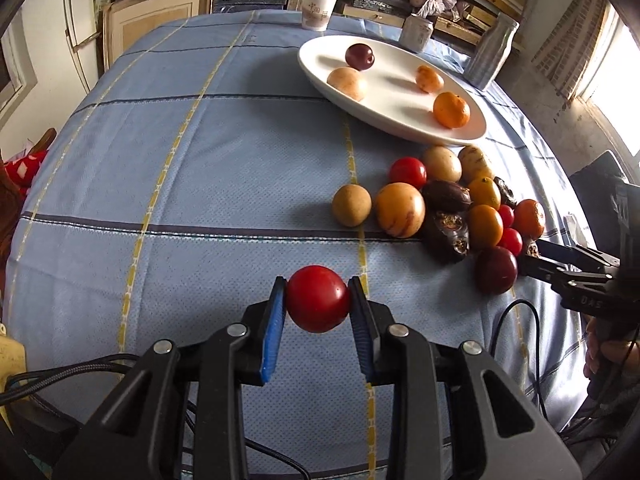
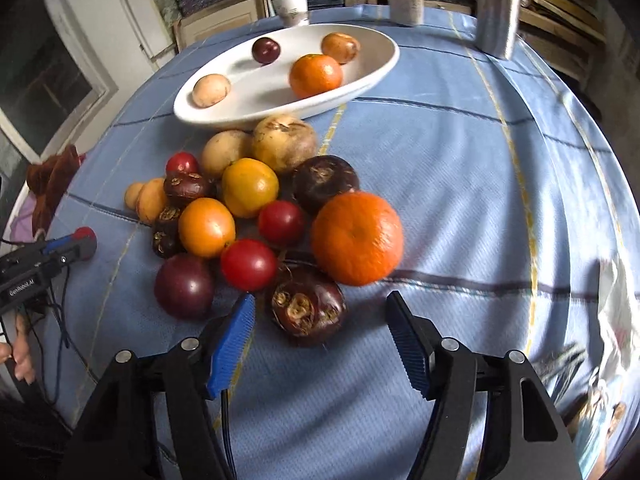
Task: Organize fruits
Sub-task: 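Grasp a red tomato with the left gripper while the right gripper grasps a dark brown mangosteen, then carry the tomato and mangosteen onto the white plate and open both grippers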
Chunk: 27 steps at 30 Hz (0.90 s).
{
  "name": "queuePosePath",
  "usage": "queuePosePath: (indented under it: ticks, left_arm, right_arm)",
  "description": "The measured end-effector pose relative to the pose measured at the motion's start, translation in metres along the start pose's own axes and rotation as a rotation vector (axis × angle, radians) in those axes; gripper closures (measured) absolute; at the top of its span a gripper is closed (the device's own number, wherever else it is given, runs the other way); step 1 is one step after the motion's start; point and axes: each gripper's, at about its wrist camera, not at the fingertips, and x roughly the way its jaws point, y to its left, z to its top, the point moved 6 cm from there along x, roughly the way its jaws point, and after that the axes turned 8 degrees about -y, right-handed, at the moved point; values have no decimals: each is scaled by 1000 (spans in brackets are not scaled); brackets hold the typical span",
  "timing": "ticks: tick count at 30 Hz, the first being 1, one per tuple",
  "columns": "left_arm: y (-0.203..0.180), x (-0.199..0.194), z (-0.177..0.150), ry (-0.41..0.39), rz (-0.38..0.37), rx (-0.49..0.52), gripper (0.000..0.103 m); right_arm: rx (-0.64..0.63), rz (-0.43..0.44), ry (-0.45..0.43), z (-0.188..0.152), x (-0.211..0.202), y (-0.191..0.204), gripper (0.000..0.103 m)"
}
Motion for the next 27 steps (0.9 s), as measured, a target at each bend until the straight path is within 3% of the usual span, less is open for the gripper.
queuePosePath:
  ticks: [5, 8, 21, 27]
  left_arm:
    - [-7, 5, 4, 4, -13, 17, 73]
    - [-11, 7, 5, 6, -23, 27, 73]
    - [-27, 17, 9, 12, -60, 48, 73]
    - [-26, 11, 22, -13, -47, 53, 73]
  right_arm:
    - [-61, -28, -6, -2, 0, 3, 46]
    - [-69, -8, -3, -4, -3, 5, 61]
    - [-57, 20, 11, -14, -9, 7, 61]
    - [-62, 47, -20, -9, -32, 10, 61]
